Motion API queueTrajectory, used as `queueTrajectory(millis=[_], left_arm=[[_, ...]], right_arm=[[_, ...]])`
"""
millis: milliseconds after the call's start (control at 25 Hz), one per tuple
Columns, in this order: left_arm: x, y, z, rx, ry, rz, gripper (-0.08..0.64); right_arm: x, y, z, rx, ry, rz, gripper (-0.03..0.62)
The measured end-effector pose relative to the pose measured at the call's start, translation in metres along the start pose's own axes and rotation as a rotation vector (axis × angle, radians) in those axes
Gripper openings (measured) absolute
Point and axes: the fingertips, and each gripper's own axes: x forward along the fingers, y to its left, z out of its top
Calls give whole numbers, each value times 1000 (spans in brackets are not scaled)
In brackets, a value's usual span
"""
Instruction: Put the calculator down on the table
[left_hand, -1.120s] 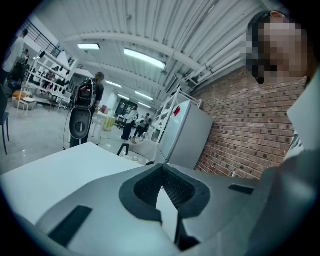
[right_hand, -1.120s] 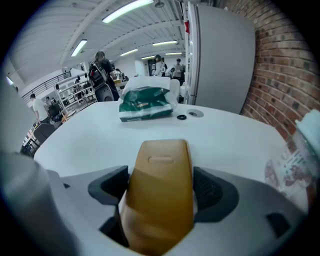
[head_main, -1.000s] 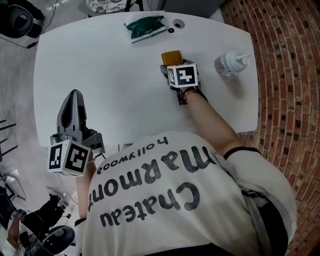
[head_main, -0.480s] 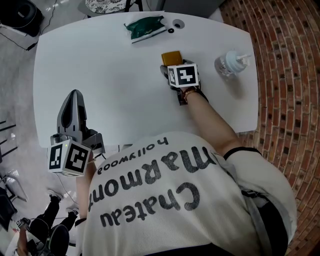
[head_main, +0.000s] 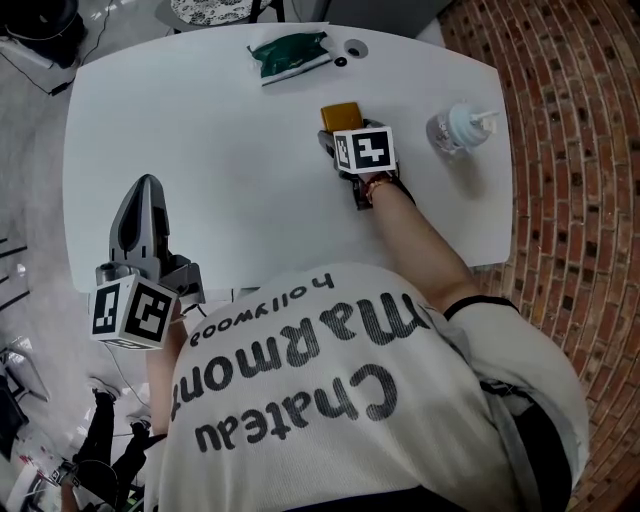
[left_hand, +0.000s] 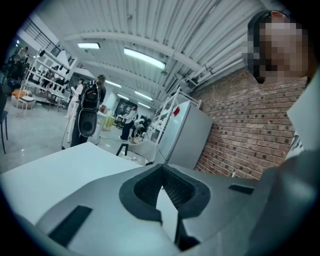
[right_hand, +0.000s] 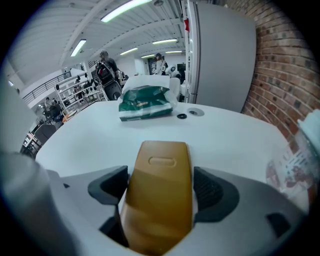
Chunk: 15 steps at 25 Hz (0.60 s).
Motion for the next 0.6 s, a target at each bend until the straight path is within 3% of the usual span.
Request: queueTrajectory(millis=[600], left_arm=[[-16,-2,7,16,-21,-6,0]], right_arm=[[-1,3,1,5,-15,18,437]])
